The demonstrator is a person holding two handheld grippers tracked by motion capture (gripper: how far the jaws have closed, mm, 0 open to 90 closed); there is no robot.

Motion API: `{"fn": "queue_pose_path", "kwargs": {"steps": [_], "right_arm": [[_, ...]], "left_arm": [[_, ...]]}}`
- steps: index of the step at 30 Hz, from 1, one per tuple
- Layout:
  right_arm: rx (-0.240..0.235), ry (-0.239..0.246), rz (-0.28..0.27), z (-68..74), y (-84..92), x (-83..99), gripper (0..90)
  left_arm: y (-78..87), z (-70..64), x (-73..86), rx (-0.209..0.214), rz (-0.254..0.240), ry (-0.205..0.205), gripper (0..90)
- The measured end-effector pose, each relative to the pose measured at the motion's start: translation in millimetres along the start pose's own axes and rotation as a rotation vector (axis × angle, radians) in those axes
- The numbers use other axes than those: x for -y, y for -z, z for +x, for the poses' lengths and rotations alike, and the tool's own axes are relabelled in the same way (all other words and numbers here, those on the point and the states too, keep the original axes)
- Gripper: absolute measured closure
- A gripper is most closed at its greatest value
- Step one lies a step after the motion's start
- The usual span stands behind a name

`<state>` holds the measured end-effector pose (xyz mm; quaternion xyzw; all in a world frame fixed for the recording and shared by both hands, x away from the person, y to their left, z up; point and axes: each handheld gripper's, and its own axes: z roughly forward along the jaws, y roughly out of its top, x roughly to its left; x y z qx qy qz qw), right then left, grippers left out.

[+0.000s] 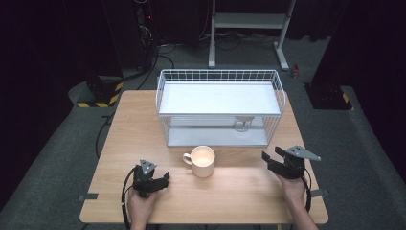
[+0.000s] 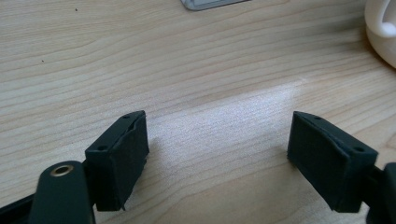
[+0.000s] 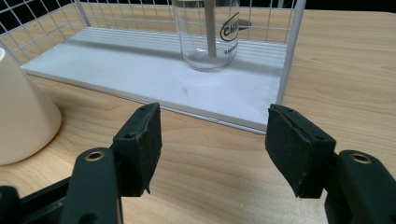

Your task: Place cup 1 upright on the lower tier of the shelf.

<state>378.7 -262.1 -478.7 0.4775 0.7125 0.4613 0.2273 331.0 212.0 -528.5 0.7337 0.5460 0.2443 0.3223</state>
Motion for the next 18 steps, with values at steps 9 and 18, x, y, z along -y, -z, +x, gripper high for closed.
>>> {"fn": "queue_pose_path", "kwargs": {"steps": [9,18], "right_arm": [[0.001,-0.002,-0.001,-1.6,7.5,7.4,35.5],[0.003,-0.005,-0.006,-3.8,15.7,13.8,35.1]], "left_arm": [[0.0,0.0,0.0,0.0,0.0,0.0,20.6],[0.0,-0.1,0.0,0.0,0.0,0.0,20.6]]}}
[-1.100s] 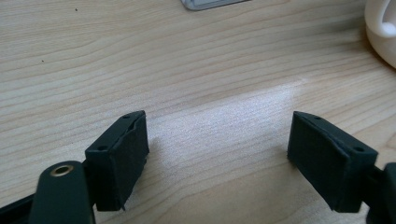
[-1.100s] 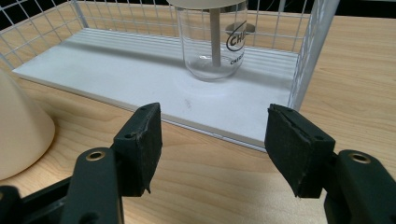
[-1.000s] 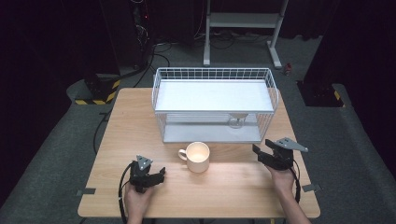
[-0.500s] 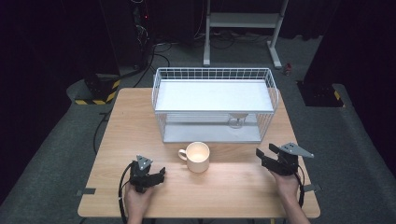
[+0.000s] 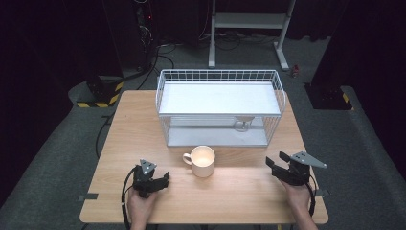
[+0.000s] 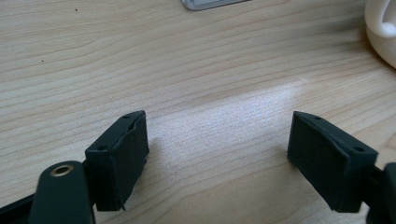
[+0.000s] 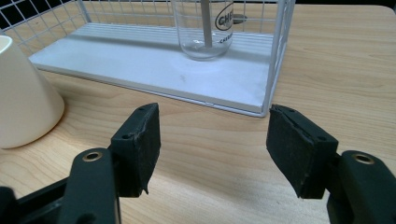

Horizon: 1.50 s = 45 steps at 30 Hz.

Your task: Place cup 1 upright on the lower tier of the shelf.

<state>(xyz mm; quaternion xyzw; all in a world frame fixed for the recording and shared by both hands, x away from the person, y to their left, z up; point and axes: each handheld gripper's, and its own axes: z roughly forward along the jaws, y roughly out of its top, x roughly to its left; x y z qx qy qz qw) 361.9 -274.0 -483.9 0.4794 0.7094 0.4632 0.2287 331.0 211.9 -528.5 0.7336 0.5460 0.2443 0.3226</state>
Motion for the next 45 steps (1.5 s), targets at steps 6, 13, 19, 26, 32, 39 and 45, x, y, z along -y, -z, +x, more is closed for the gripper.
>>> {"fn": "queue_pose_path", "kwargs": {"steps": [6,13,19,26,32,39,45], "right_arm": [[0.004,-0.002,0.007,-0.4,2.2,5.1,35.0],[0.009,0.0,0.017,-1.0,3.8,12.7,34.9],[0.011,0.0,0.027,-0.8,5.0,19.5,34.9],[0.016,0.0,0.036,-2.6,6.7,24.5,34.8],[0.033,0.019,0.05,-2.0,7.6,29.1,34.6],[0.032,0.024,0.081,-1.7,4.7,35.6,34.2],[0.036,0.039,0.115,-0.3,0.3,40.6,33.7]], "left_arm": [[0.0,0.0,0.0,0.0,0.0,0.0,20.6],[0.1,0.1,0.0,0.0,0.001,-0.001,20.7],[-0.1,-0.2,0.0,0.0,-0.002,0.002,20.6],[0.0,0.0,0.0,-0.001,0.0,-0.001,20.7],[-0.1,-0.2,0.0,0.0,-0.001,0.003,20.6],[-0.1,-0.1,-0.1,0.0,-0.001,0.001,20.6],[0.1,0.1,-0.1,0.0,0.001,-0.001,20.6]]}}
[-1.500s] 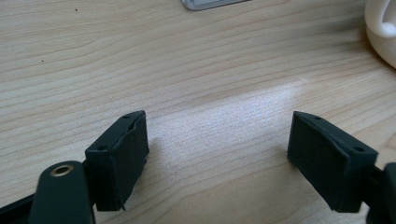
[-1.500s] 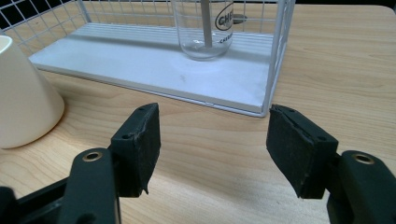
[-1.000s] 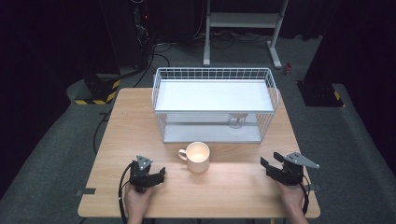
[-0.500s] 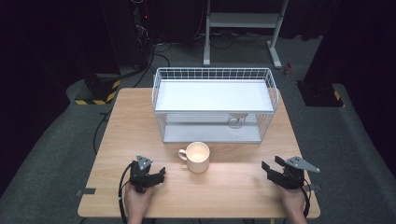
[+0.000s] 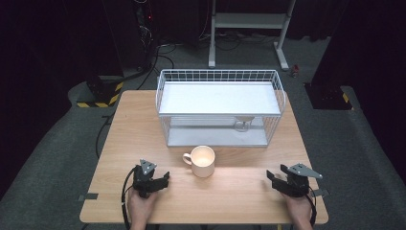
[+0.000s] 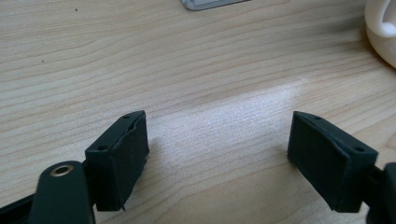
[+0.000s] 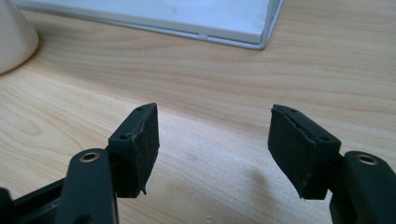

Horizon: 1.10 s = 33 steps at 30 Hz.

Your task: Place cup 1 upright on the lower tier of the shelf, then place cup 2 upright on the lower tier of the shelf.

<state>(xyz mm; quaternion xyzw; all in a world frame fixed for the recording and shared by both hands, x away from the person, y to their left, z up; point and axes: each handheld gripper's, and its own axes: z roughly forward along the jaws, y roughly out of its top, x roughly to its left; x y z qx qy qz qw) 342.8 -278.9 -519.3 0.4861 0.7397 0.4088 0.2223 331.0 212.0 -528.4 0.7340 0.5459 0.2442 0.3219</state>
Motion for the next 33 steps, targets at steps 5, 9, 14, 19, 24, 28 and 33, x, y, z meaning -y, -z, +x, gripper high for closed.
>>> {"fn": "queue_pose_path", "kwargs": {"steps": [5,9,14,19,24,28,33], "right_arm": [[0.004,0.026,0.037,1.9,-2.7,-1.3,33.1],[0.018,0.062,0.072,3.1,-5.8,-2.0,32.3],[0.016,0.093,0.161,7.1,-15.0,-5.1,26.9],[0.017,0.095,0.163,7.1,-16.9,-6.0,24.1],[0.017,0.092,0.167,7.4,-18.0,-6.7,22.8],[0.018,0.092,0.167,7.5,-18.0,-6.7,22.8],[0.017,0.093,0.167,7.5,-18.0,-6.6,22.8]], "left_arm": [[-0.1,0.1,-0.1,0.0,0.0,-0.001,20.6],[-0.1,0.3,-0.2,0.0,0.0,-0.001,20.5],[-1.1,-1.3,-0.4,0.0,-0.003,0.012,18.9],[-2.1,-3.1,-1.5,-0.003,0.009,0.005,15.0],[-0.1,-5.1,-1.2,0.025,0.002,0.002,15.0],[6.8,-11.3,-2.8,0.059,-0.026,-0.018,14.2],[12.9,-19.9,-4.7,0.109,-0.024,-0.028,11.6]]}}
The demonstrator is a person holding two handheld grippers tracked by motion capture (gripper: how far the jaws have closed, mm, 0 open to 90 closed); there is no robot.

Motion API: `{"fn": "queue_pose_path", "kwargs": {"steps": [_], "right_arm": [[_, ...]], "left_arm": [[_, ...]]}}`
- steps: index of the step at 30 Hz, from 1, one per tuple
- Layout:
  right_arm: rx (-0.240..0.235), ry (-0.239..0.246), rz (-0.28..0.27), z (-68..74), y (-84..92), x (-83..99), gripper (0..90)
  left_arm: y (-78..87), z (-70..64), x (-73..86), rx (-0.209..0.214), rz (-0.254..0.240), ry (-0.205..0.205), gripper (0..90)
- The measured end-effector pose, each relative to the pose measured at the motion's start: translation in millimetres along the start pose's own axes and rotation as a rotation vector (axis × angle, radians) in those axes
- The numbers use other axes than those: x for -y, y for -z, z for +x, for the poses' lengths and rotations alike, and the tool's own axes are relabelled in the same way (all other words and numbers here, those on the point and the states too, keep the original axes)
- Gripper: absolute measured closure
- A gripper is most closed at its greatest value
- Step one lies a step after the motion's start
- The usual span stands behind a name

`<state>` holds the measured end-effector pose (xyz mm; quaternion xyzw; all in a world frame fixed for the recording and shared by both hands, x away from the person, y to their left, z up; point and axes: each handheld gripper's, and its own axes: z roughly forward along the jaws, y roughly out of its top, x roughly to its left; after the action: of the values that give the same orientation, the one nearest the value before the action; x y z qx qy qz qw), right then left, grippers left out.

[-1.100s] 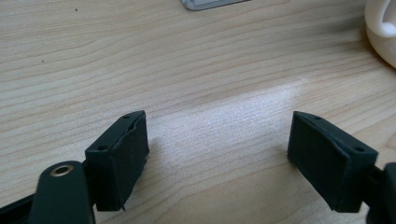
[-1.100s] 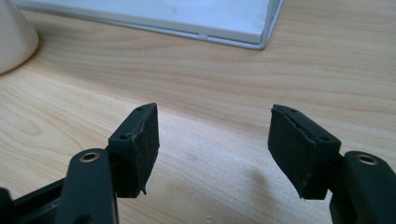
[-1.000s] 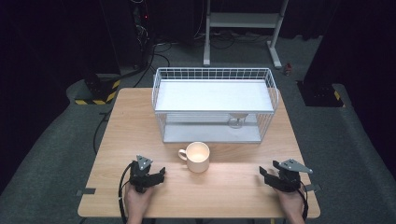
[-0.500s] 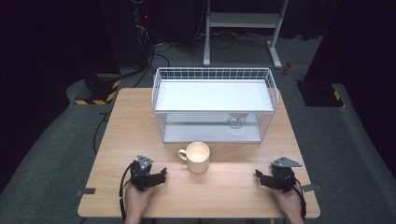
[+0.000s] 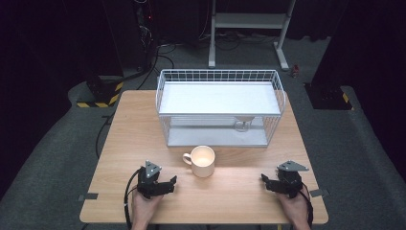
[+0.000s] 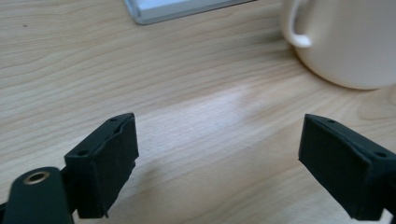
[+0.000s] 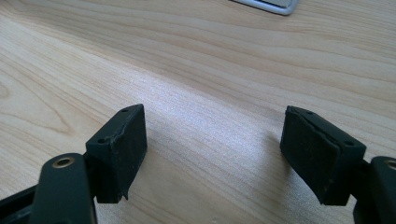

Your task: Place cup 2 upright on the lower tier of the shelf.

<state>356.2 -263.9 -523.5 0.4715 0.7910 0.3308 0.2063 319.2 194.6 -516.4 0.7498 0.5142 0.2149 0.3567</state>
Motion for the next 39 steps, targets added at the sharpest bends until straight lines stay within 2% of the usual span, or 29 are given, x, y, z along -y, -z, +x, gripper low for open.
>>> {"fn": "queue_pose_path", "kwargs": {"steps": [10,17,22,31,34,39], "right_arm": [[0.0,0.001,0.0,-0.1,0.0,0.0,22.8],[0.001,0.005,-0.001,-0.4,-0.1,0.1,22.8],[0.003,0.002,0.0,-0.4,-0.1,0.1,22.7],[0.004,0.0,0.0,-0.5,-0.1,0.1,22.7],[0.004,0.001,0.0,-0.5,-0.1,0.1,22.7],[0.004,0.001,0.0,-0.5,-0.1,0.1,22.7]], "left_arm": [[11.7,-18.2,1.4,0.035,-0.011,-0.014,11.5],[14.5,-35.9,-5.4,0.065,-0.024,-0.032,11.6],[9.9,-44.0,-11.6,0.083,-0.016,-0.067,11.7],[-1.5,-61.8,-21.1,0.103,-0.029,-0.072,11.7],[-6.8,-65.6,-25.2,0.106,-0.023,-0.09,11.6],[-10.5,-70.7,-32.2,0.107,-0.033,-0.09,11.2]]}}
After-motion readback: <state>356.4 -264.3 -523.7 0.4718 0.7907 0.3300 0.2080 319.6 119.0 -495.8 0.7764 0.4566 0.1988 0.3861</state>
